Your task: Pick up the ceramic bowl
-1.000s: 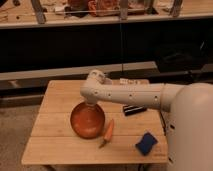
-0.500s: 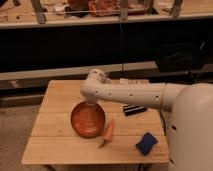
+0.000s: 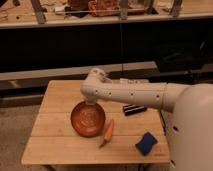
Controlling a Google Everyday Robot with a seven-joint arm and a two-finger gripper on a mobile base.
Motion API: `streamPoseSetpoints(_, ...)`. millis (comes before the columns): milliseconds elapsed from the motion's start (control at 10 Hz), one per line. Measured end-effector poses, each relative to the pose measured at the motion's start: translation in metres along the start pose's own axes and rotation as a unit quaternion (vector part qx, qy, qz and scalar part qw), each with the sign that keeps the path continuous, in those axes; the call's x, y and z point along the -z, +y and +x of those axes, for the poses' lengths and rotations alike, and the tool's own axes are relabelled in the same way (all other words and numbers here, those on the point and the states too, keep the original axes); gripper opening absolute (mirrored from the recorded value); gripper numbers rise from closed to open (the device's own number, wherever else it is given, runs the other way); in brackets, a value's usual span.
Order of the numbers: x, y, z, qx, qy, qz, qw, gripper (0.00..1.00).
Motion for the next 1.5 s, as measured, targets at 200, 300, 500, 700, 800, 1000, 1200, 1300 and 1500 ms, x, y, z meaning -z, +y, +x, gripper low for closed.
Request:
streamPoseSetpoints(200,0.001,0.0,-0.002,0.006,0.003,0.001,1.0,0.01)
streamPoseSetpoints(300,0.002,0.0,-0.004,0.007,0.003,0.001,1.0,0.01)
streamPoseSetpoints(500,0.003,0.0,-0.003,0.011,0.004,0.001,0.9999,0.01)
streamPoseSetpoints(700,0.006,0.0,-0.004,0.017,0.006,0.002,0.9998,0.01)
streamPoseSetpoints(800,0.007,0.0,-0.004,0.02,0.006,0.002,0.9998,0.01)
streamPoseSetpoints(1000,0.008,0.0,-0.004,0.023,0.008,0.002,0.9997,0.01)
streamPoseSetpoints(1200,0.01,-0.001,-0.007,0.029,0.009,0.002,0.9995,0.01)
streamPoseSetpoints(1300,0.01,-0.001,-0.009,0.031,0.009,0.002,0.9995,0.01)
streamPoseSetpoints(1500,0.011,-0.002,-0.013,0.036,0.01,0.003,0.9993,0.01)
